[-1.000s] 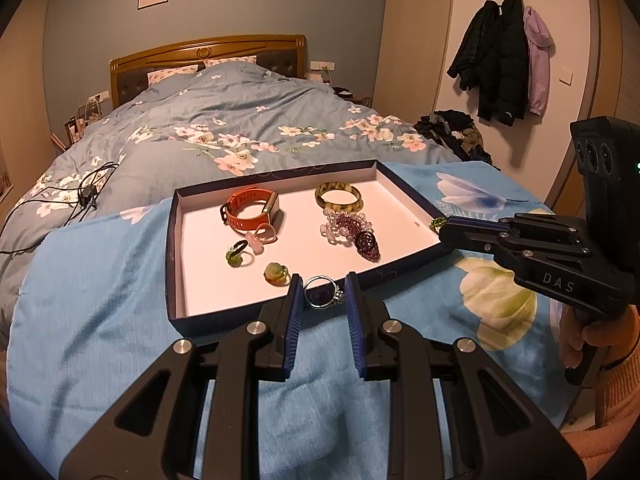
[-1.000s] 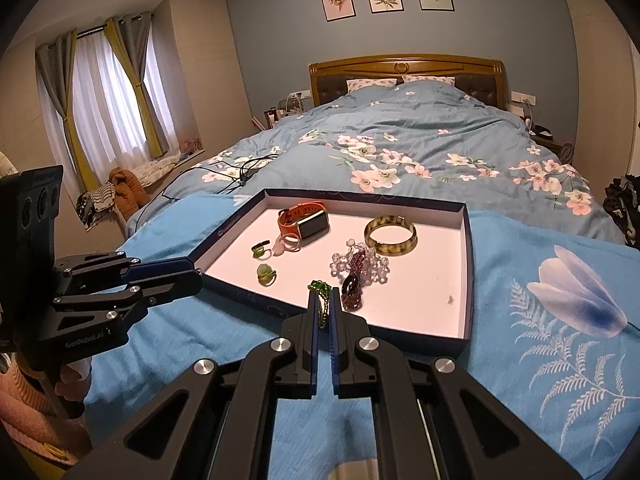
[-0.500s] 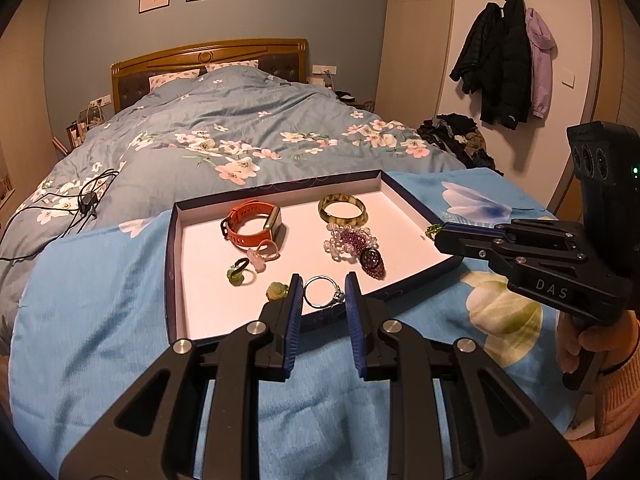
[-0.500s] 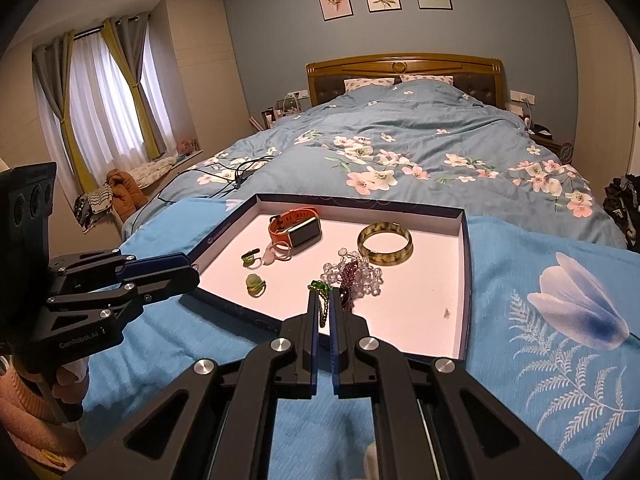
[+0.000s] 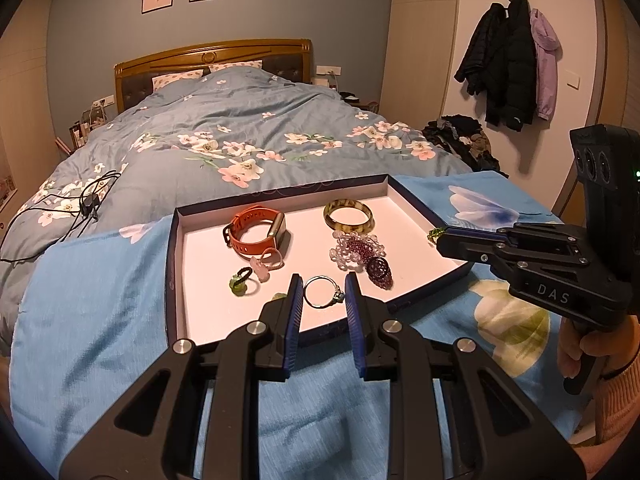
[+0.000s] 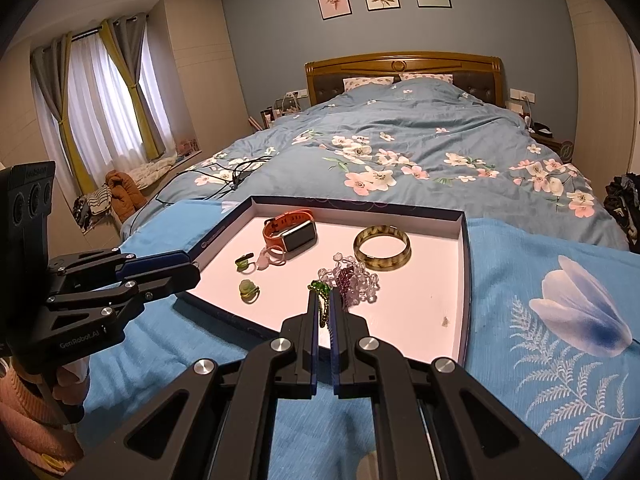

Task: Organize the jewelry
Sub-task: 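Carry the silver ring and green beaded ring over the box with both tools, then lower both rings into the box and open both tools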

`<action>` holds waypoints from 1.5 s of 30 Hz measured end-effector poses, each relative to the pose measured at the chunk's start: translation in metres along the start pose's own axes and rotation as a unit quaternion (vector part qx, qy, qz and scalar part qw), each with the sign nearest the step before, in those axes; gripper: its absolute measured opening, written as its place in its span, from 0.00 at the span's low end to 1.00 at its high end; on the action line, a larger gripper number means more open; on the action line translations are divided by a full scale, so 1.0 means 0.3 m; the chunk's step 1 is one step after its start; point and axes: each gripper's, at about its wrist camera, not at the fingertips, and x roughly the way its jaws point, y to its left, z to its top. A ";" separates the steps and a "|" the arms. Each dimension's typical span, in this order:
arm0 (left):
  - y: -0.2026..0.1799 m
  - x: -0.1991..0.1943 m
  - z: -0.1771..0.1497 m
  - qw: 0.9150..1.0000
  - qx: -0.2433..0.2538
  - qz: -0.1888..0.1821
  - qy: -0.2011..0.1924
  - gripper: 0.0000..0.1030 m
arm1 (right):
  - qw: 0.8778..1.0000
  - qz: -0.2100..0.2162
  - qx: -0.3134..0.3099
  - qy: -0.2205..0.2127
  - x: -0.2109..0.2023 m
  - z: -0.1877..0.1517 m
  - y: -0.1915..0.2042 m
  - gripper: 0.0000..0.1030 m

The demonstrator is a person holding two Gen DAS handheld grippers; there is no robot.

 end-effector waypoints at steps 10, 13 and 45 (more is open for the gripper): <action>0.017 0.030 0.020 1.000 -0.002 0.007 0.000 0.21 | 1.000 0.000 0.003 0.003 0.026 0.010 -0.018 0.03; 0.020 0.033 0.020 1.000 -0.002 0.008 0.000 0.21 | 1.000 -0.001 0.002 0.004 0.028 0.011 -0.018 0.03; 0.050 0.110 0.028 1.000 -0.013 0.026 0.010 0.21 | 1.000 -0.001 0.004 0.010 0.086 0.022 -0.043 0.03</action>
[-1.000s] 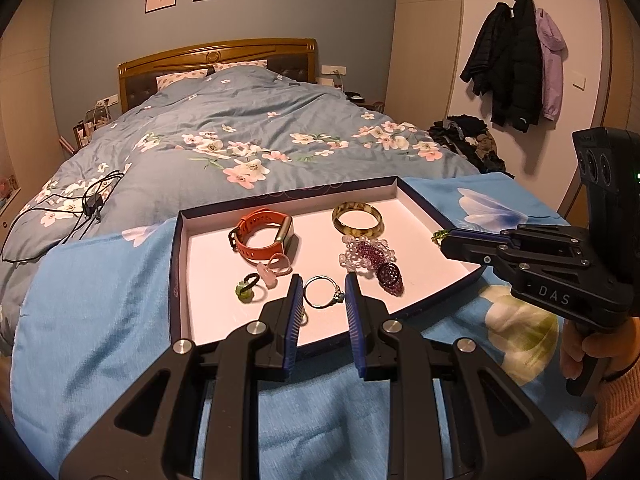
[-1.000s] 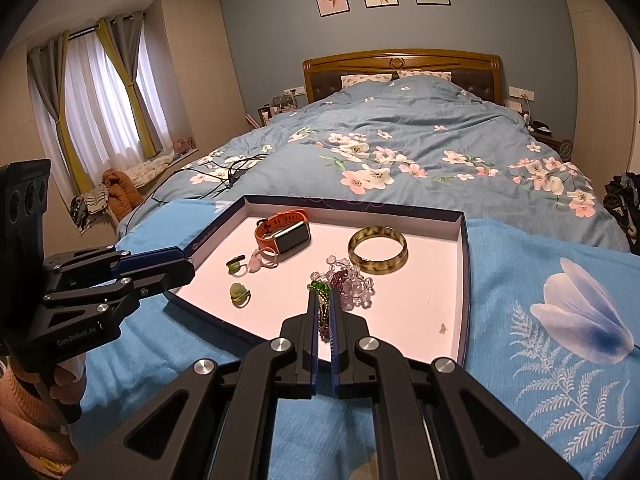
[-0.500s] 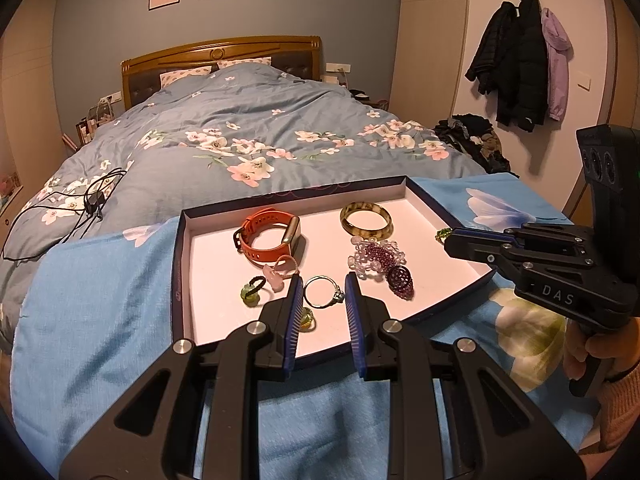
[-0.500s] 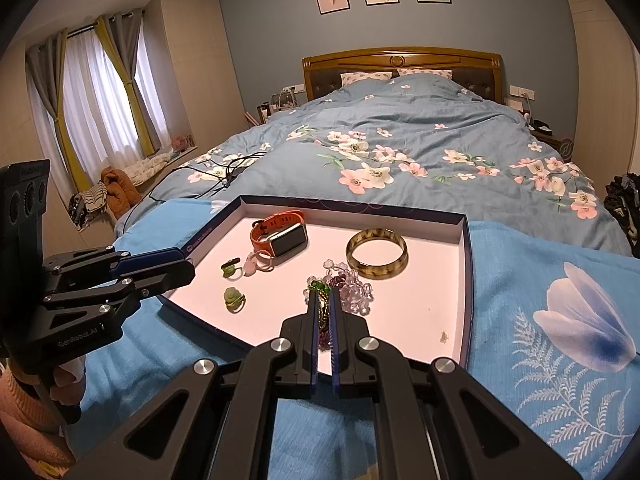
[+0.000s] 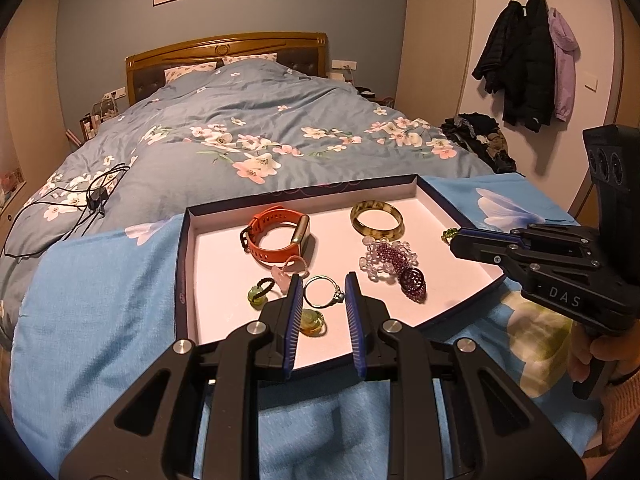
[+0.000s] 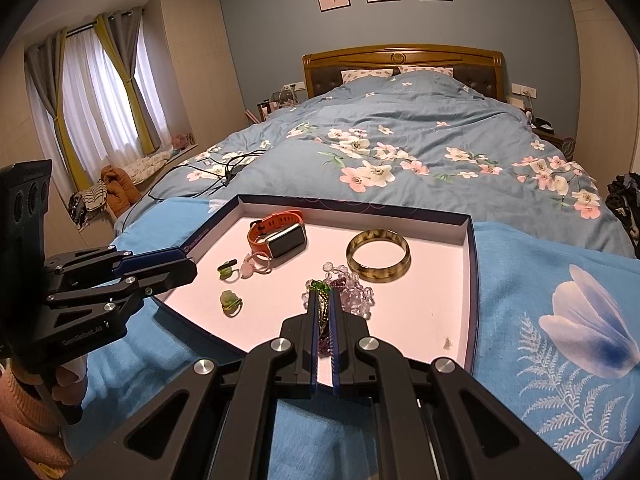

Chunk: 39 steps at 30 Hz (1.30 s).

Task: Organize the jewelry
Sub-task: 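Lower both rings into the box and open both tools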

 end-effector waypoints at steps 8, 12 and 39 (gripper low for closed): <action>0.014 0.027 0.004 1.000 -0.006 0.006 0.005 0.21 | 1.000 -0.002 -0.001 0.005 0.025 0.005 0.002 0.03; 0.018 0.037 0.007 1.000 -0.007 0.008 0.008 0.21 | 1.000 -0.001 0.001 0.007 0.032 0.005 -0.003 0.03; 0.073 0.158 -0.001 0.998 -0.035 0.028 0.048 0.21 | 0.998 -0.008 0.006 0.061 0.151 0.013 -0.006 0.04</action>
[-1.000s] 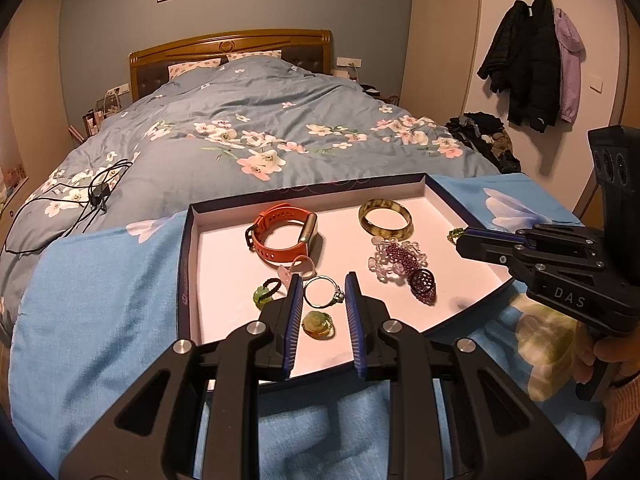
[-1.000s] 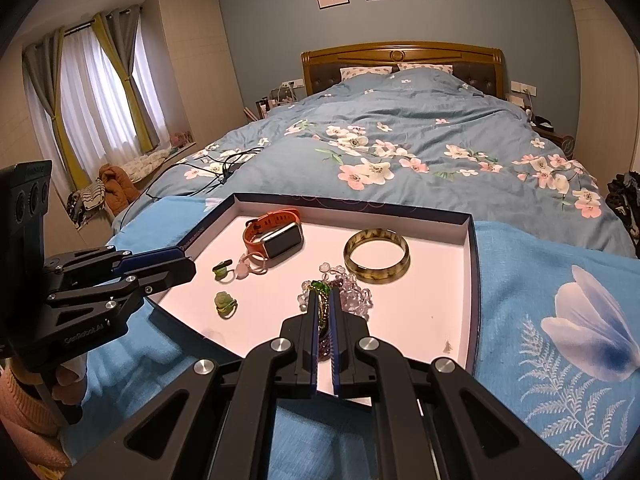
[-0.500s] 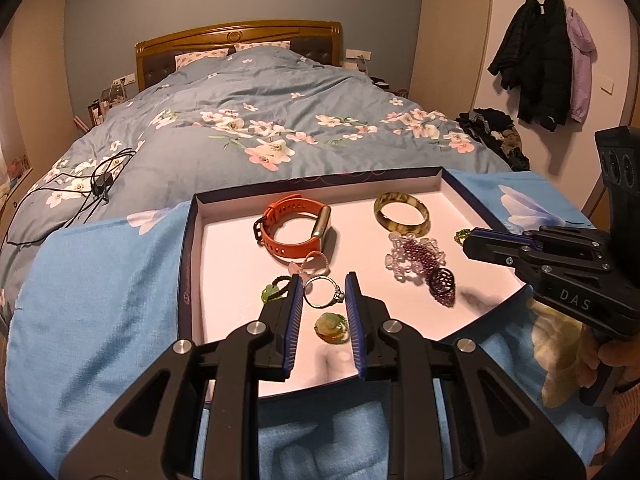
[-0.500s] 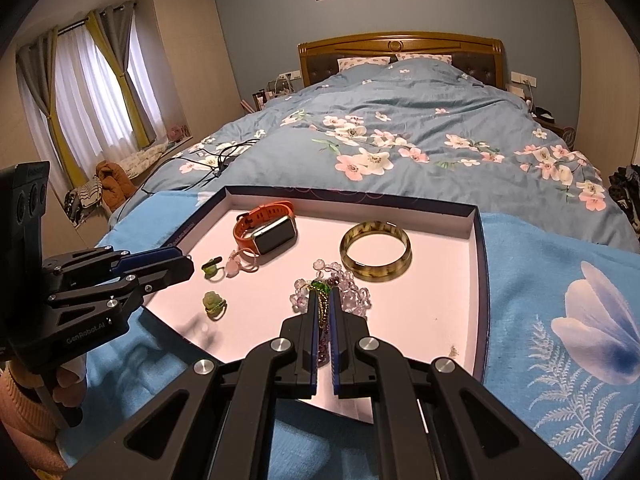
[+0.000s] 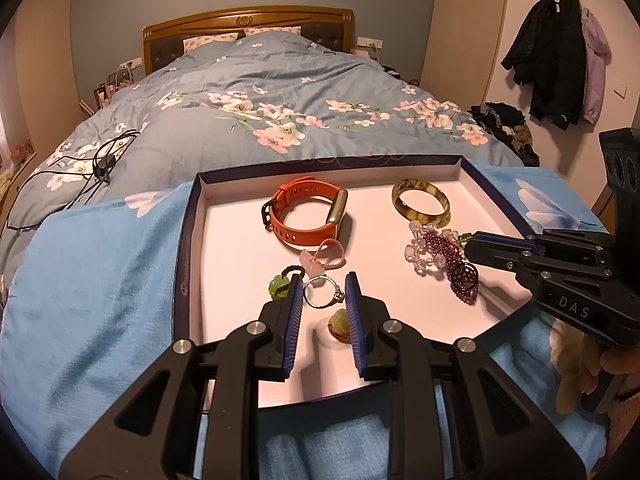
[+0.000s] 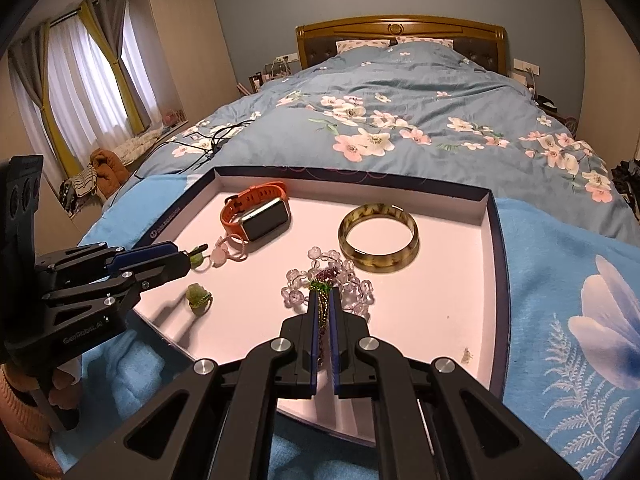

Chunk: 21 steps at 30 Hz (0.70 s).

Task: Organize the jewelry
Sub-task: 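Lower both rings into the box and open both tools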

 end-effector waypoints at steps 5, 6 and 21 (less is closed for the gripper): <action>0.006 0.016 -0.001 1.000 -0.003 0.005 0.006 0.21 | 1.000 -0.003 0.000 0.004 0.012 0.002 0.000 0.05; 0.007 0.018 -0.001 1.000 -0.004 0.007 0.005 0.21 | 1.000 -0.005 0.000 0.004 0.014 0.003 -0.001 0.06; 0.016 -0.016 -0.013 1.000 -0.010 0.016 -0.012 0.69 | 1.000 -0.015 0.005 -0.014 -0.020 -0.009 -0.001 0.42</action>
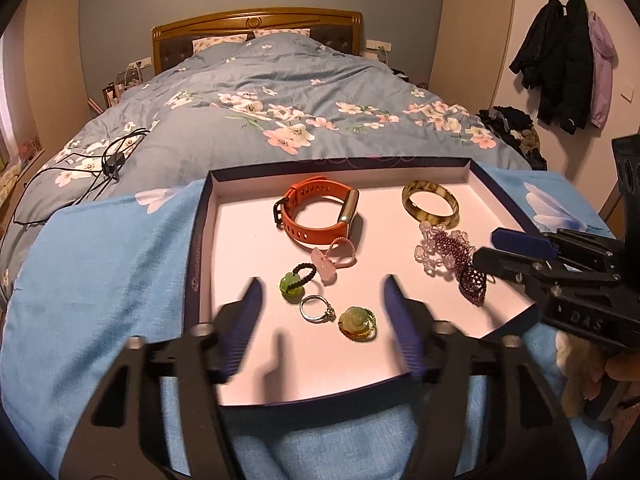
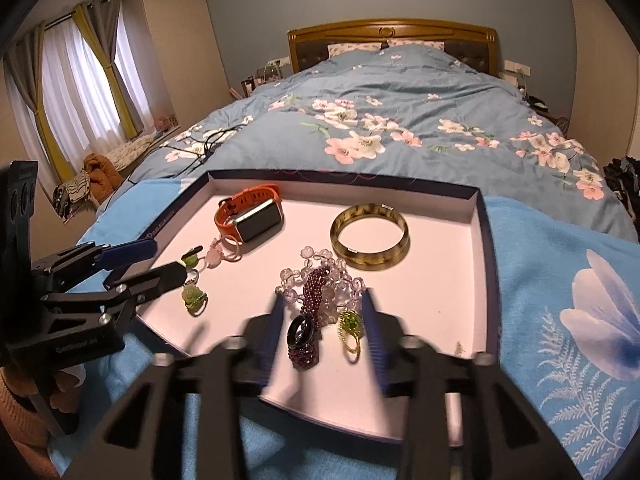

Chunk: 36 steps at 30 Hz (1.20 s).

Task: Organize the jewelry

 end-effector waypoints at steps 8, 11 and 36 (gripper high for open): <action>0.003 -0.086 -0.008 0.999 -0.003 0.013 -0.034 0.94 | 0.999 -0.012 0.009 -0.032 -0.068 -0.017 -0.001 0.75; 0.006 -0.132 -0.016 0.999 -0.008 0.013 -0.047 0.94 | 0.998 -0.020 0.007 -0.051 -0.109 -0.035 0.009 0.87; -0.057 -0.554 -0.236 0.978 0.002 0.074 -0.194 0.94 | 0.978 -0.068 0.002 -0.196 -0.441 -0.233 0.174 0.93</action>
